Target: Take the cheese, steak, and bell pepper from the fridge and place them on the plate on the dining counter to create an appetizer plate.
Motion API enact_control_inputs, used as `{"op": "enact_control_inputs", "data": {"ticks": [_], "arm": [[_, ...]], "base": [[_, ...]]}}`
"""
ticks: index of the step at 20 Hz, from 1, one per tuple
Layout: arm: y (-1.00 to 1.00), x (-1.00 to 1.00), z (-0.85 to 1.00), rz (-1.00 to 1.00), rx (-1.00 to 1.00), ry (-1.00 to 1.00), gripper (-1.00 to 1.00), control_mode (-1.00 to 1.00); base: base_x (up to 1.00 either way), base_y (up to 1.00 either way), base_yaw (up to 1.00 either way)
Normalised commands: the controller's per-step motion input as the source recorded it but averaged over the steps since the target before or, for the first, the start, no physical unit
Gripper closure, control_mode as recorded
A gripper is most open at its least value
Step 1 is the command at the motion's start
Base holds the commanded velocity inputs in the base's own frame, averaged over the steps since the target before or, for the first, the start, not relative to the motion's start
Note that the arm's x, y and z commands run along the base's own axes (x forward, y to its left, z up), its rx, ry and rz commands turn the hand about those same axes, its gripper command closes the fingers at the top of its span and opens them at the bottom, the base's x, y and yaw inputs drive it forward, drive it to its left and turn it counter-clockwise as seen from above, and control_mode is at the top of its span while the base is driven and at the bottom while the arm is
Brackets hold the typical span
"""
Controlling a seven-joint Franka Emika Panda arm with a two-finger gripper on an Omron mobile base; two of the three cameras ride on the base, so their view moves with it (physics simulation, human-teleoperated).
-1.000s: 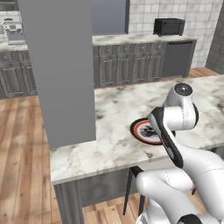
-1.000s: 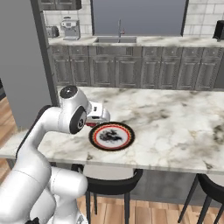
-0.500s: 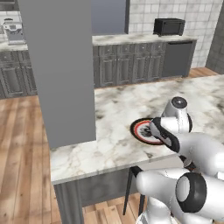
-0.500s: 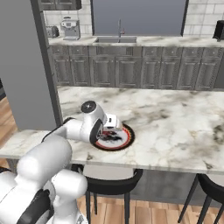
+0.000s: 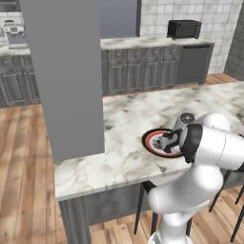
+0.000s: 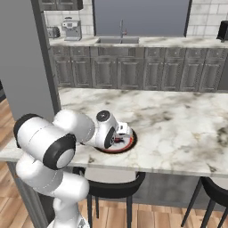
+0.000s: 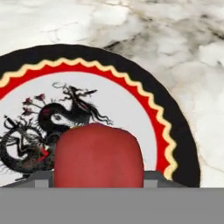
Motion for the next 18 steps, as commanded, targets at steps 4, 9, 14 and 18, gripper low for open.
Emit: {"op": "enact_control_inputs", "data": {"ticks": [4,9,14,18], "arm": [[0.00,0.99,-0.29,0.00,0.00,0.11,1.00,-1.00],[-0.03,0.61,-0.09,0.00,0.00,0.11,-1.00,-1.00],[-0.16,-0.26,0.27,0.00,0.00,0.00,-1.00,-1.00],[-0.01,-0.71,0.59,0.00,0.00,0.00,-1.00,-1.00]], "base": [[0.00,0.00,0.00],[0.00,0.00,0.00],[0.00,0.00,0.00],[0.00,0.00,0.00]]}}
